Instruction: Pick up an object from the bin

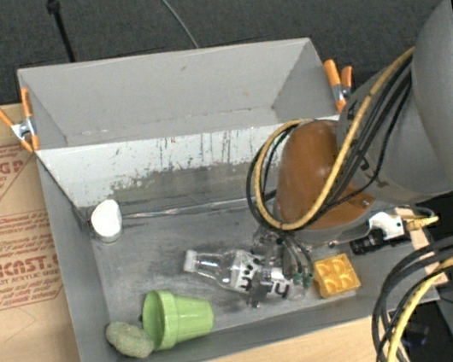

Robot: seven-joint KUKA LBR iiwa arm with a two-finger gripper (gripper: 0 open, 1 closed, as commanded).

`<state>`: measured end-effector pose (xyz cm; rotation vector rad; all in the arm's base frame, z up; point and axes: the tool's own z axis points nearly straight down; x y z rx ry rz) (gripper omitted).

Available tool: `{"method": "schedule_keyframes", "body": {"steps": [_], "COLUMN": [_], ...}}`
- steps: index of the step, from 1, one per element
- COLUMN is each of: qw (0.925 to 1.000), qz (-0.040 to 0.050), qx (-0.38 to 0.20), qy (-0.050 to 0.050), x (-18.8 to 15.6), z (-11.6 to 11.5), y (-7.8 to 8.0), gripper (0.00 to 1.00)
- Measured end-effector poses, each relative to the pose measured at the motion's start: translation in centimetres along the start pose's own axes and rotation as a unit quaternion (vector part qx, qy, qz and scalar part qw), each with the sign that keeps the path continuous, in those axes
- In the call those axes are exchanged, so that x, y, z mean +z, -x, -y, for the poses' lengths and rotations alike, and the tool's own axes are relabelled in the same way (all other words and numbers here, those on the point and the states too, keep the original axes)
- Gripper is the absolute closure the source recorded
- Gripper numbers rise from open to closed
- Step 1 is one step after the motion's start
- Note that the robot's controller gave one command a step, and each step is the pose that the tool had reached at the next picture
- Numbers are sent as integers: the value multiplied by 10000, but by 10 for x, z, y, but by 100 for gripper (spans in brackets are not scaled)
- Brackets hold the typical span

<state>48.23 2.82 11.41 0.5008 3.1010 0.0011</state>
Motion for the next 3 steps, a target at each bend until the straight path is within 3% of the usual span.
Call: {"method": "schedule_keyframes", "body": {"steps": [3], "qw": [10000], "qz": [-33], "qx": [1], "qy": [-13], "x": [-24], "z": [0], "y": [-2], "gripper": [100]}}
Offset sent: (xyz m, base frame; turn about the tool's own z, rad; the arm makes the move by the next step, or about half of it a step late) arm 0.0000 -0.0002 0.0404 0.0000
